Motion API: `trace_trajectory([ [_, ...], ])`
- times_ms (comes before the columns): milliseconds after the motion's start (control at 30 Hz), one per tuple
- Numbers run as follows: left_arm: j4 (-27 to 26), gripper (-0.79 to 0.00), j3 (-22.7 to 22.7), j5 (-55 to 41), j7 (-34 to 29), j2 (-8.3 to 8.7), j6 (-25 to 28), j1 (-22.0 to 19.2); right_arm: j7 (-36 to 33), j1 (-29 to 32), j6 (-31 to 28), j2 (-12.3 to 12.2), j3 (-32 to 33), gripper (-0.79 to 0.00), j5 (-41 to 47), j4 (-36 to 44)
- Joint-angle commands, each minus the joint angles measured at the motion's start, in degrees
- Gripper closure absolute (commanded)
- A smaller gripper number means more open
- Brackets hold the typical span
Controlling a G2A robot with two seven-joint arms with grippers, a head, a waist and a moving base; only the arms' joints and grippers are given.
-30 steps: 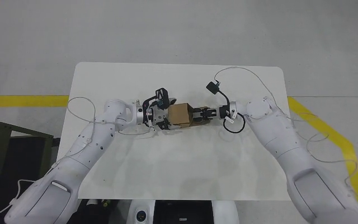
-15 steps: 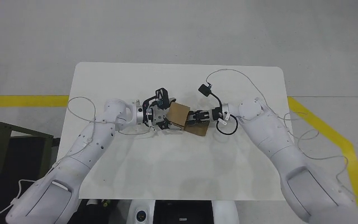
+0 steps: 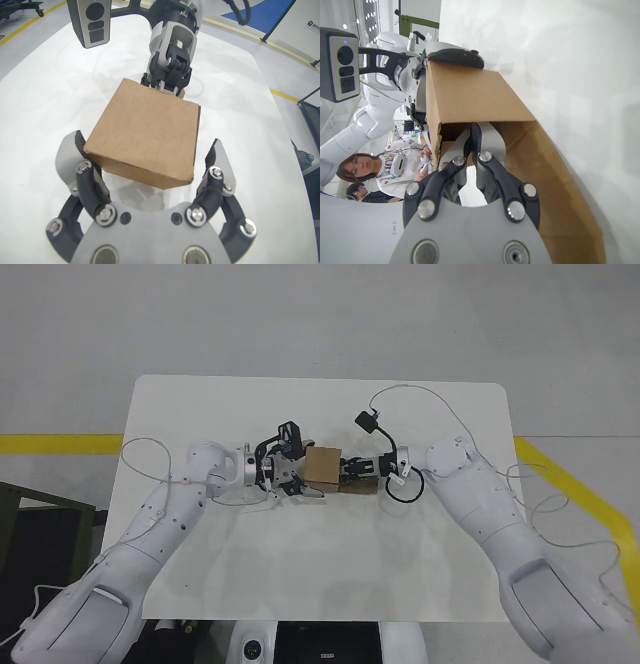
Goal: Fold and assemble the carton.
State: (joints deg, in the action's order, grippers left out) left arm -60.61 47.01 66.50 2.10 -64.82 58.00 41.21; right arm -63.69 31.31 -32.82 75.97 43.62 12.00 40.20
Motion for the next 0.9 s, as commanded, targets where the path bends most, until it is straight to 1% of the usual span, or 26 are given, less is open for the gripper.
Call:
trace_trajectory([
  [0, 0.2, -0.785, 0.1, -0.3, -0.2, -0.03, 0.0, -0.1, -0.4, -0.1, 0.0, -0.5, 0.9, 0.000, -0.3, 0.1],
  [300, 0.3, -0.785, 0.5, -1.0, -1.0, -0.31, -0.7, -0.1, -1.8, 1.2, 2.2, -3.8, 6.0, 0.000, -3.4, 3.5],
  [467, 0.2, -0.785, 0.8, -1.4, -1.4, -0.45, -1.1, -0.1, -2.5, 3.1, 4.2, -6.1, 10.0, 0.000, -5.5, 7.7],
  [533, 0.2, -0.785, 0.9, -1.5, -1.6, -0.49, -1.2, 0.0, -2.7, 4.2, 5.3, -7.2, 11.7, -0.077, -6.7, 9.9],
  [667, 0.1, -0.785, 1.1, -1.6, -1.8, -0.56, -1.2, 0.0, -4.0, 7.2, 7.9, -9.0, 15.0, -0.120, -8.4, 14.8],
  [867, 0.0, -0.785, 1.2, -1.7, -2.0, -0.75, -1.4, 0.2, -5.4, 12.1, 12.5, -11.3, 19.2, -0.160, -10.6, 20.8],
])
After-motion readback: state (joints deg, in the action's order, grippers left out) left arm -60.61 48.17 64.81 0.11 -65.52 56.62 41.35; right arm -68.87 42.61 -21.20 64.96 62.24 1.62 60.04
